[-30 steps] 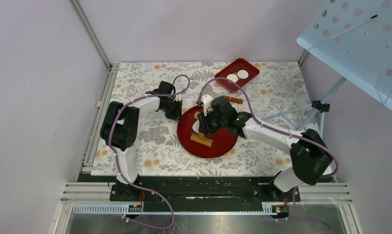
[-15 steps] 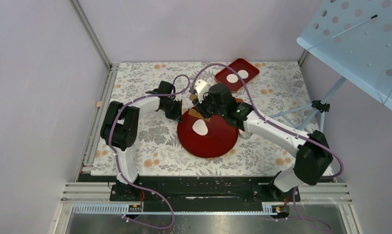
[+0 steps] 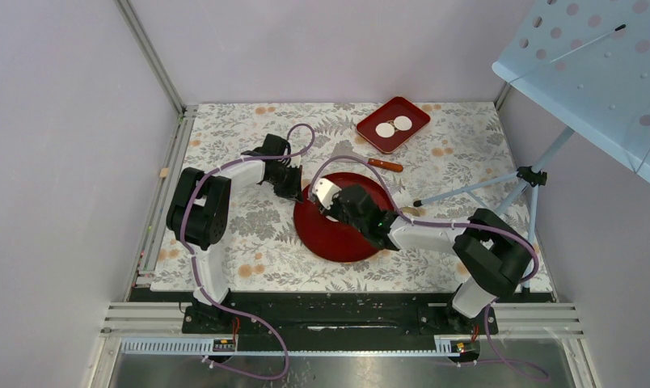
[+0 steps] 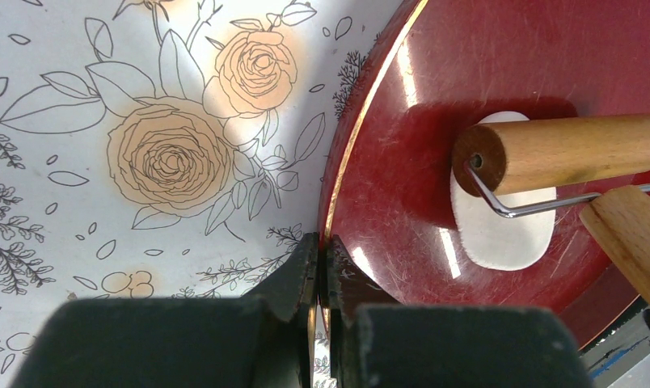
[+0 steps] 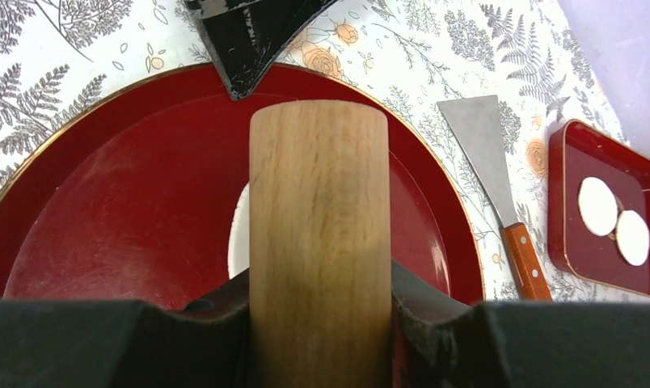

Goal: Roll out the dumpling wrappers from the dough

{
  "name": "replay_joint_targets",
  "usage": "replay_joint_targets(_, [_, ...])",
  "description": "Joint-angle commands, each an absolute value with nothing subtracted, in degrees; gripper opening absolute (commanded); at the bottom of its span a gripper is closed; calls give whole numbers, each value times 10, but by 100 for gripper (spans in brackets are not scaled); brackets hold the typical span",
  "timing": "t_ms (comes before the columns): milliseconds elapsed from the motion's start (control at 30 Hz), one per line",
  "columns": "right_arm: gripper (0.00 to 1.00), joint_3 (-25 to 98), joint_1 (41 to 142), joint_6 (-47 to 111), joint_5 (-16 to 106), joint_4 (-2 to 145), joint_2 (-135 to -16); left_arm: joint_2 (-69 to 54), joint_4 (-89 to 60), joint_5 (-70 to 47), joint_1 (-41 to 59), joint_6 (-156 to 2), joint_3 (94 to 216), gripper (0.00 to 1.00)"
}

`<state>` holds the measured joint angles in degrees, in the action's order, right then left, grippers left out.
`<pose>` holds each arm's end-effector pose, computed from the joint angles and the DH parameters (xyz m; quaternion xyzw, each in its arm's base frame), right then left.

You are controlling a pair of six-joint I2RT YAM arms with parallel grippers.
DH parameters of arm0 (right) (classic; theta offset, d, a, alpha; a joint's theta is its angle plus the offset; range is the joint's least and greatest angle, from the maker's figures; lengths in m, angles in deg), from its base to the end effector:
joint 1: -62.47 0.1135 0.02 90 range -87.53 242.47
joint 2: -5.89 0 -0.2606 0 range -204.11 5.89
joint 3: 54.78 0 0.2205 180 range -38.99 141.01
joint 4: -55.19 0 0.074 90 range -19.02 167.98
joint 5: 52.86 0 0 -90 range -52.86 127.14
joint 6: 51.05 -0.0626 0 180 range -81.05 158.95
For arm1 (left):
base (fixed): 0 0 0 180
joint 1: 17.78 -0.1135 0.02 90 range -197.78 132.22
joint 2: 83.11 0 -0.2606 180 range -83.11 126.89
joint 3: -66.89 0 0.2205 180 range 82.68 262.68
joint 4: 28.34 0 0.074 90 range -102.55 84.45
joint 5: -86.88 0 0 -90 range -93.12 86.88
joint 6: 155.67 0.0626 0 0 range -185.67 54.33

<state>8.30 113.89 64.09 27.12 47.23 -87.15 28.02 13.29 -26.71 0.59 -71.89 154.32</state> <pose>0.2272 0.2673 0.2128 -0.4733 0.6786 0.0561 0.5589 0.3439 -0.1406 0.1486 0.1446 0.9463 -0.2396 0.1618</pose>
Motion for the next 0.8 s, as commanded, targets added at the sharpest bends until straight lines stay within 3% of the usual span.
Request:
replay_joint_targets(0, [0,40,1166,647,246,469,-877,294,148,-264,1,-715,1550,0])
replay_joint_targets(233, [0,25,1179,639,220,512,-896,293,148,-264,1,-713,1550,0])
replay_joint_targets(567, [0,-22,1202,631,391,603,-820,293,148,-265,1,-714,1550,0])
replay_joint_targets(767, [0,-19,1206,629,414,619,-831,293,148,-265,1,-714,1551,0])
